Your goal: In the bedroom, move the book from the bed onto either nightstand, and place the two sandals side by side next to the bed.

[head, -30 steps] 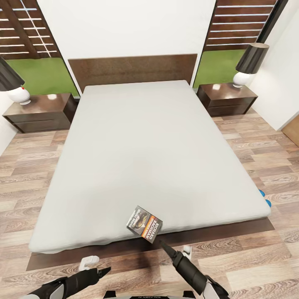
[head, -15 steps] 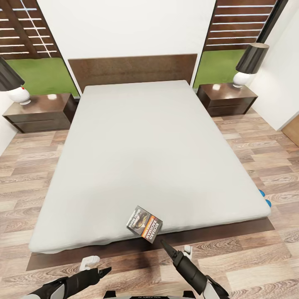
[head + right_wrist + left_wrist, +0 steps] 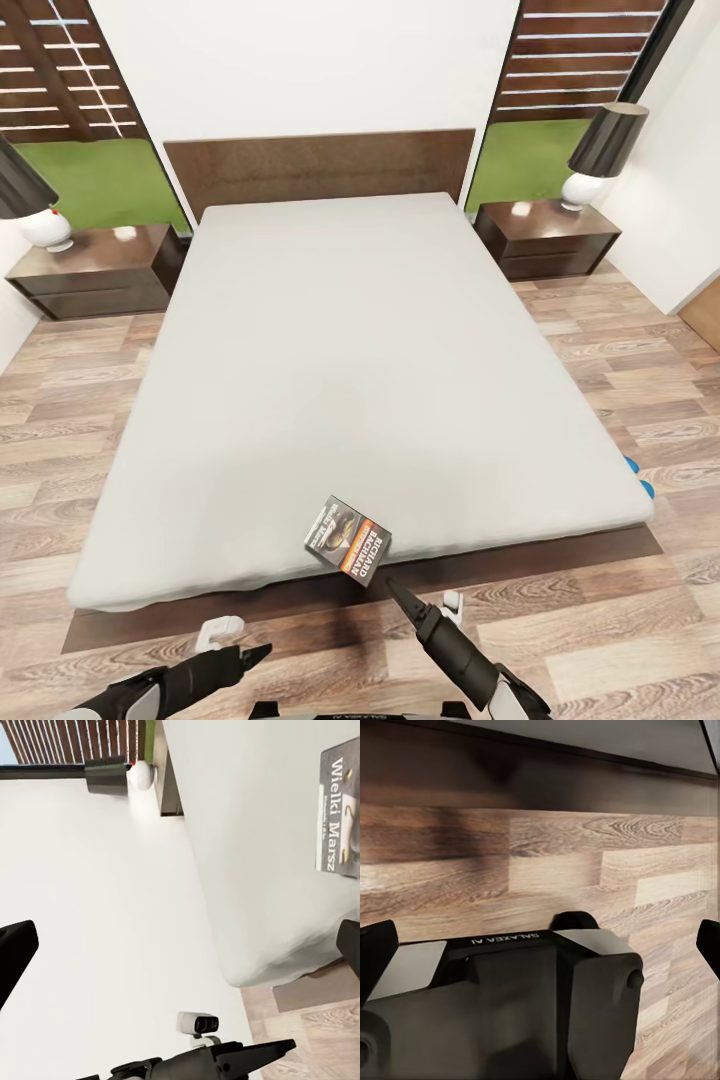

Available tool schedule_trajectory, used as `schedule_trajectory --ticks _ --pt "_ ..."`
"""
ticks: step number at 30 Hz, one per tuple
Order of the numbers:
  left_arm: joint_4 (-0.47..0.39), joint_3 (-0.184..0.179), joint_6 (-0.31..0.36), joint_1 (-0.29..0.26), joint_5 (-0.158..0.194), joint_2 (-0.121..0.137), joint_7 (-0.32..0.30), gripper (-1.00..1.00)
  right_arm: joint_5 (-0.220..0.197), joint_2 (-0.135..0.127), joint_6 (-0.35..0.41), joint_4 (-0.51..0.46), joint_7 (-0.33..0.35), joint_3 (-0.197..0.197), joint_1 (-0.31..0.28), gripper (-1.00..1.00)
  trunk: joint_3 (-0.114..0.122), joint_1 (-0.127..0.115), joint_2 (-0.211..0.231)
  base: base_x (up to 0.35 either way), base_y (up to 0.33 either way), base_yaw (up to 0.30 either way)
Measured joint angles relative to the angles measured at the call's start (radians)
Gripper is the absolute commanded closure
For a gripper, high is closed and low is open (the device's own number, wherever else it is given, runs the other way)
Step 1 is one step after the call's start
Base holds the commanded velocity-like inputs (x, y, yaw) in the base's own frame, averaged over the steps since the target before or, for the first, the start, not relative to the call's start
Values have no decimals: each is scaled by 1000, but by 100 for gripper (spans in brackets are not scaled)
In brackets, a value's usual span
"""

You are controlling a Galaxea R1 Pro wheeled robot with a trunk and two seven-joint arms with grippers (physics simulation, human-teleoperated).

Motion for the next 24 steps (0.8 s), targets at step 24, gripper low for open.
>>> schedule_trajectory --ticks 24 --pt "-1 -6 1 0 -8 4 -166 -100 0 0 0 0 0 1 0 -100 -41 50 -91 0 0 0"
